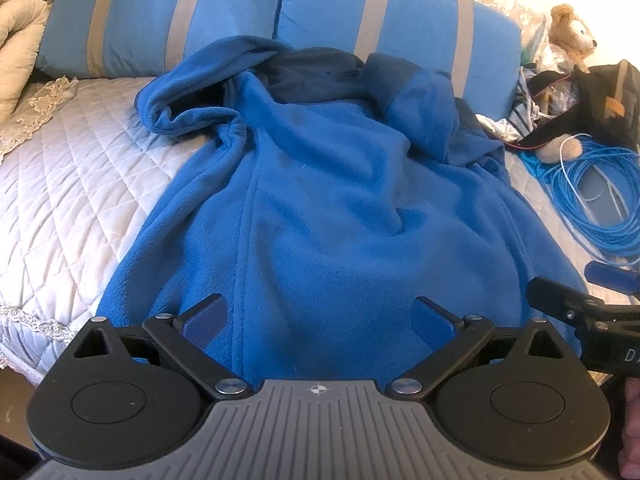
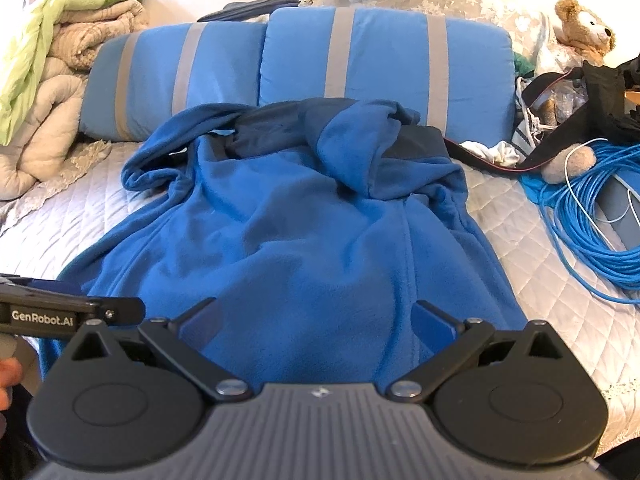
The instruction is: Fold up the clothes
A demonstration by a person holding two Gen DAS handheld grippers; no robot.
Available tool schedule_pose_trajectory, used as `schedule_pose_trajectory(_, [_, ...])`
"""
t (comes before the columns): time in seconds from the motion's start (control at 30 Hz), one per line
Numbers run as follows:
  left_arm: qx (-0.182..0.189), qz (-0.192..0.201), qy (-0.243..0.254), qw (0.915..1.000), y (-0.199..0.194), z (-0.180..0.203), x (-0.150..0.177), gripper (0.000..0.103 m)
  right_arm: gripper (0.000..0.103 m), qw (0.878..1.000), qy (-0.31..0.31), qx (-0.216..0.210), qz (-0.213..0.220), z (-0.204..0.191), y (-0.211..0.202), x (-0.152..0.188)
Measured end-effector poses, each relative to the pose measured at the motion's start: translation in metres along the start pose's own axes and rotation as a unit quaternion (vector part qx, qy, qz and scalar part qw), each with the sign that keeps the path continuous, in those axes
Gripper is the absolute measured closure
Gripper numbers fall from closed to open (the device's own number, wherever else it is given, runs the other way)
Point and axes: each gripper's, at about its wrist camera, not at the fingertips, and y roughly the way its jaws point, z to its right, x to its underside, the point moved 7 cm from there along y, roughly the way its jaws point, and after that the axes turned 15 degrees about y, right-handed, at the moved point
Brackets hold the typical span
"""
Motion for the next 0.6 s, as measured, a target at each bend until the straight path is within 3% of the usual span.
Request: schedule_pose_trajectory(0.6, [-0.008,-0.007,-0.001,0.9999,0.002,-0.0012,0.0016,0.003,0.0,1.0,-0.002,-0.001,0.005,-0.0014,0.0011,-0.0014])
